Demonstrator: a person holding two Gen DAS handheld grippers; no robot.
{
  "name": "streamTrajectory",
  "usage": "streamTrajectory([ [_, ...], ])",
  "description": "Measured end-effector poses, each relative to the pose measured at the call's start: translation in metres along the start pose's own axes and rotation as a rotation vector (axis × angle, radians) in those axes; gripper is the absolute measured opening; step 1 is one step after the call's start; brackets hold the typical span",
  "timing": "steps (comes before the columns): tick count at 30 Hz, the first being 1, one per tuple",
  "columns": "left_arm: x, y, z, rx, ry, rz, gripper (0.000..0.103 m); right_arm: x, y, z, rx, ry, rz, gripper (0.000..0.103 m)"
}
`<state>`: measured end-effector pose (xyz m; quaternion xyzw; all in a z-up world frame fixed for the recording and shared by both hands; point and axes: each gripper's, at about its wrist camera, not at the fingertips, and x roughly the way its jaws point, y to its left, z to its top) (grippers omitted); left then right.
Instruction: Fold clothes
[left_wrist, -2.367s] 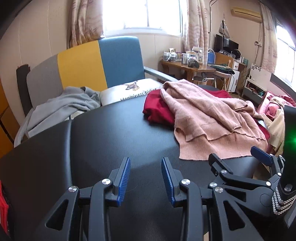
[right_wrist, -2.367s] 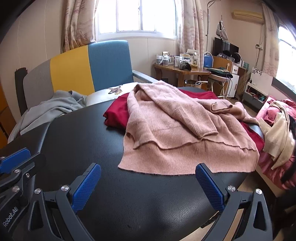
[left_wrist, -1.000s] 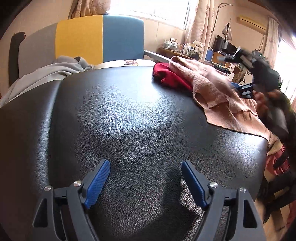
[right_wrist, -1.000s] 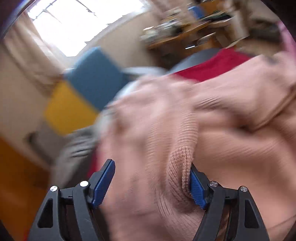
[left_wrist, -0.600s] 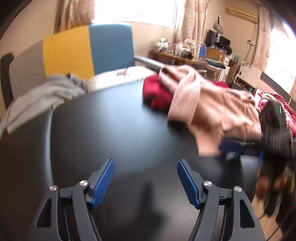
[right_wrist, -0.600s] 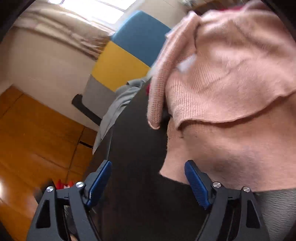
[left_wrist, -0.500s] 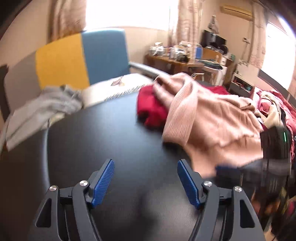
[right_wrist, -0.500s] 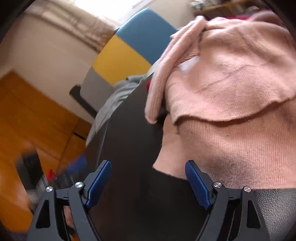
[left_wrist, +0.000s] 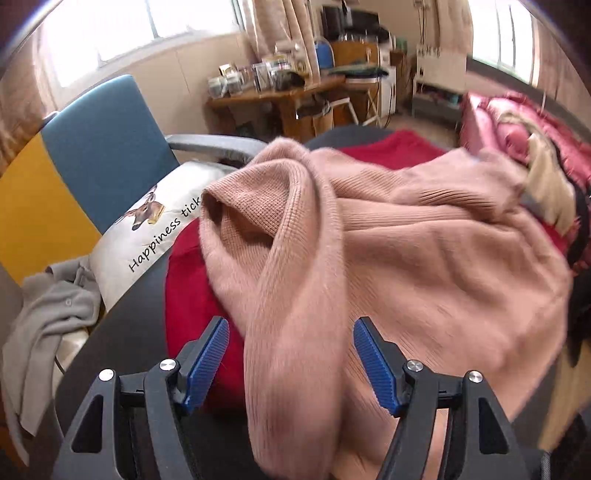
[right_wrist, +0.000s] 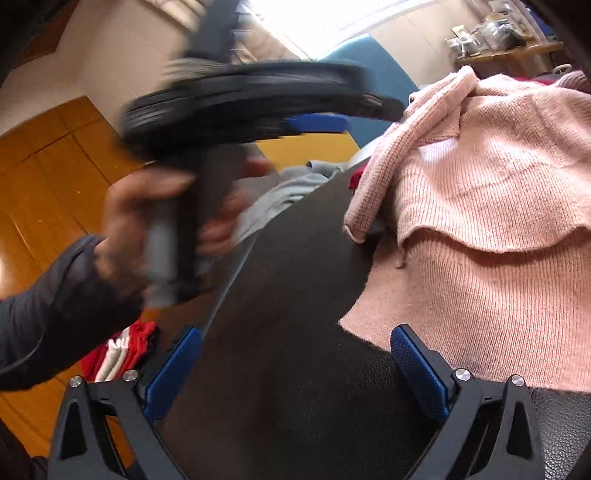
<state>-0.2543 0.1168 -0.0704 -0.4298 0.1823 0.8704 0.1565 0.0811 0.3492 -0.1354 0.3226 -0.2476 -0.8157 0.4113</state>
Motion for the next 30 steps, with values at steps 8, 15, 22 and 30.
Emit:
streamTrajectory([
  [8,0.054,0.007,0.007,-0.018,0.113,0.041,0.019,-0.105,-0.016,-0.041,0.018,-0.08,0.072,0.103],
  [15,-0.048,0.091,-0.044,-0.4,-0.121,-0.161,0.016,-0.187,-0.032,-0.077,0.033,-0.116,0.111,0.103],
  [22,-0.174,0.141,-0.148,-0.587,-0.26,-0.186,0.016,-0.261,-0.045,-0.117,0.047,-0.152,0.119,0.103],
  [30,-0.2,0.133,-0.299,-0.792,-0.136,-0.189,0.015,-0.247,-0.027,-0.106,0.083,-0.151,0.046,0.103],
])
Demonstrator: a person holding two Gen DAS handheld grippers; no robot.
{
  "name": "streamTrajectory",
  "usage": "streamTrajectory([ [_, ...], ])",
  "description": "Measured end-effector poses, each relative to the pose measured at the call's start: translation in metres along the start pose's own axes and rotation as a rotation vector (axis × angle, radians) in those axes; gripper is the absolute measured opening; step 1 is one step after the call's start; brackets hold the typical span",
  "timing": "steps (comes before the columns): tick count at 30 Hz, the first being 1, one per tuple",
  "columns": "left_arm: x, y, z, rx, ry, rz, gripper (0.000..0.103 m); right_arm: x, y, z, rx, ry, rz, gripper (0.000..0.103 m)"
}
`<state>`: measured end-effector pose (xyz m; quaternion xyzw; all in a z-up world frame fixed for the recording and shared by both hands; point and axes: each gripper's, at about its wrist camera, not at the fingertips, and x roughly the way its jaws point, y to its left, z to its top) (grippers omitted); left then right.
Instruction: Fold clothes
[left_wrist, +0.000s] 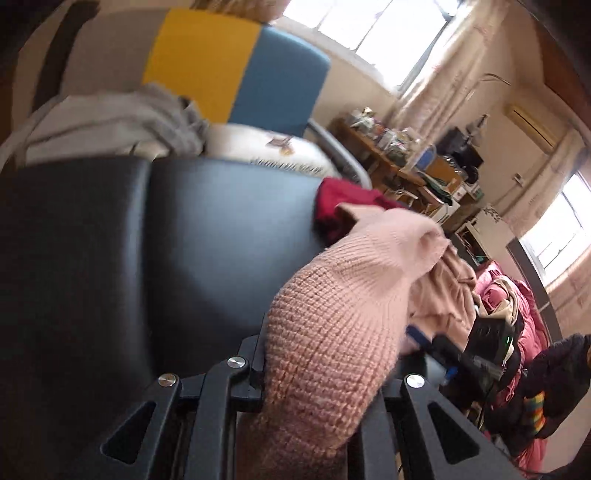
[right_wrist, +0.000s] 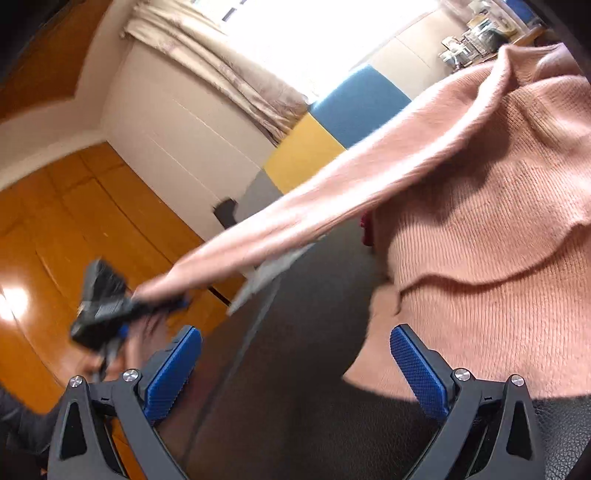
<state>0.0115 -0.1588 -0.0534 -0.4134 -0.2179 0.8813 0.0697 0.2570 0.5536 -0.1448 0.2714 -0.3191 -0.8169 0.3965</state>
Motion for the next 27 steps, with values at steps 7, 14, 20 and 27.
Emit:
streamTrajectory([
  [7,-0.038,0.037,-0.058,-0.041,0.003,0.022,0.015,0.031,0.043,-0.009,0.052,0.013,-0.141,0.103],
  [14,-0.045,0.058,-0.073,-0.043,0.016,0.032,0.016,-0.009,0.014,0.066,0.263,-0.198,-0.367,0.103],
  [20,-0.021,0.057,-0.09,-0.04,0.092,0.097,0.017,-0.006,-0.027,0.144,0.423,-0.367,-0.536,0.082],
  [27,0.017,0.042,-0.079,-0.031,0.158,0.152,0.02,0.128,-0.032,0.208,0.438,-0.361,-0.586,0.061],
])
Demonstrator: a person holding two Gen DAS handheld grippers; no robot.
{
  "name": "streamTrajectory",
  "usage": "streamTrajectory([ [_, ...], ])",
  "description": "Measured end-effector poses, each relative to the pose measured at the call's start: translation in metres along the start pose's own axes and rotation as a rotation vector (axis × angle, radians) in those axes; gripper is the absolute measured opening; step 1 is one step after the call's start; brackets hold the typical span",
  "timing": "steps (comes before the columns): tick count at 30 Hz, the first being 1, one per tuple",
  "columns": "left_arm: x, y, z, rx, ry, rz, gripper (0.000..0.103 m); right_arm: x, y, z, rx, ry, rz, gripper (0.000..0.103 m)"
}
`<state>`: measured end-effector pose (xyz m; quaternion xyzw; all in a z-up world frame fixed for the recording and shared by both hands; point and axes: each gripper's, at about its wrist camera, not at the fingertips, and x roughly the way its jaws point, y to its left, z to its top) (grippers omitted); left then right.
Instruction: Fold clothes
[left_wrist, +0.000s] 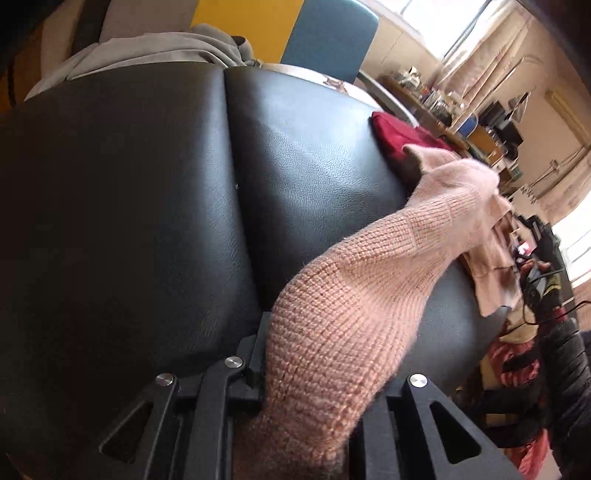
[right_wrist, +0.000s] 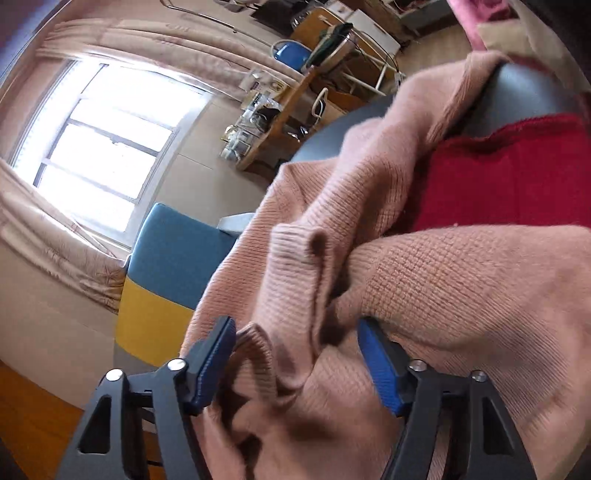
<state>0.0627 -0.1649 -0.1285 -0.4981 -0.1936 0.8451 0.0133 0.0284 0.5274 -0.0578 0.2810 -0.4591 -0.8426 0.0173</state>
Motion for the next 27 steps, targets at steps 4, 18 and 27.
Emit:
streamTrajectory([
  [4,0.009,-0.008,0.013,0.001,-0.025,0.032,0.021,0.036,0.03,-0.014,-0.043,0.015,0.009,0.039],
  [18,0.017,-0.047,0.024,0.185,-0.065,0.193,0.032,0.111,0.101,-0.065,-0.361,0.157,-0.035,0.075],
  [27,0.014,-0.058,0.013,0.255,-0.06,0.187,0.036,0.111,0.121,-0.078,-0.309,0.222,0.117,0.049],
])
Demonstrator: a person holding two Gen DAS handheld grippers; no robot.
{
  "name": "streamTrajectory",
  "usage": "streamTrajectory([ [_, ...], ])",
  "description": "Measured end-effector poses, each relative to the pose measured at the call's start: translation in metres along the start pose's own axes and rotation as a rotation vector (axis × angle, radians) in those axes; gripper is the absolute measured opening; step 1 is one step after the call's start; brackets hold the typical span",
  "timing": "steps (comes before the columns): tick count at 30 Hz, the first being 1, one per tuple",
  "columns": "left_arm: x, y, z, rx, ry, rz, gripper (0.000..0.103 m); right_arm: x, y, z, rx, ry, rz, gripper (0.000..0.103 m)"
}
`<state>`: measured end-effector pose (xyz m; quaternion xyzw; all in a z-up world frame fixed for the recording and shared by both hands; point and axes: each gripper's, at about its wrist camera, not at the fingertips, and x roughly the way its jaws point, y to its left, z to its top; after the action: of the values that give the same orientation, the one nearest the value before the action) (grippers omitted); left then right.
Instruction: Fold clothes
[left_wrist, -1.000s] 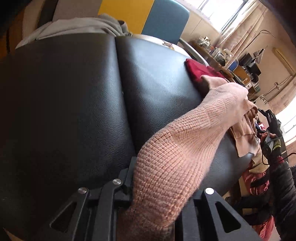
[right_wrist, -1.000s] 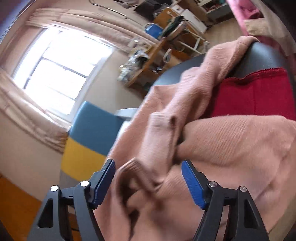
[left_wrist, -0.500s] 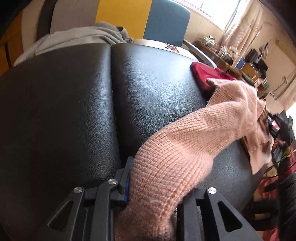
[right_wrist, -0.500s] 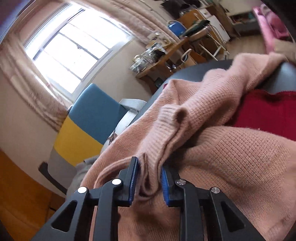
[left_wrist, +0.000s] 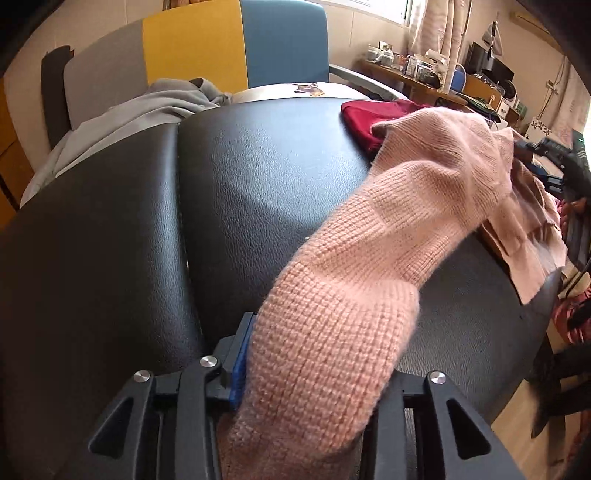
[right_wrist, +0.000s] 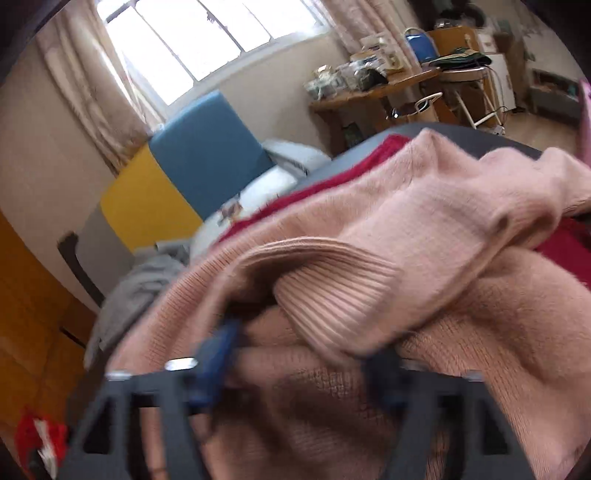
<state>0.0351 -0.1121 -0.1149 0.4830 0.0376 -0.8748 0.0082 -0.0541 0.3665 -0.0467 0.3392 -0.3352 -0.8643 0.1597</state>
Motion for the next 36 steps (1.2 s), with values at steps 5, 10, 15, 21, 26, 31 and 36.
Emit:
streamTrajectory([
  [5,0.002,0.001,-0.002,-0.035,-0.001,-0.03,0.038,-0.032,-0.002,0.002,0.232,-0.054,0.262,0.095],
  [10,0.0,0.02,-0.012,-0.015,-0.005,-0.04,0.038,-0.017,-0.005,-0.003,0.349,-0.09,0.293,0.103],
  [15,-0.007,0.026,-0.016,-0.026,-0.024,-0.057,0.039,0.017,0.007,0.008,0.323,-0.118,0.19,0.102],
  [21,-0.017,0.031,-0.027,-0.031,-0.028,-0.078,0.049,0.077,0.037,0.021,0.075,-0.021,-0.085,0.06],
  [26,-0.013,0.018,-0.02,-0.017,-0.03,-0.059,0.051,0.087,0.034,0.021,0.092,-0.019,-0.148,0.007],
  [31,-0.051,0.042,-0.012,-0.145,-0.125,-0.163,0.028,0.056,0.081,0.037,0.045,-0.114,0.071,0.007],
  [36,-0.133,0.067,-0.001,-0.153,-0.349,-0.167,0.019,0.019,0.173,0.054,-0.101,-0.178,0.282,0.007],
])
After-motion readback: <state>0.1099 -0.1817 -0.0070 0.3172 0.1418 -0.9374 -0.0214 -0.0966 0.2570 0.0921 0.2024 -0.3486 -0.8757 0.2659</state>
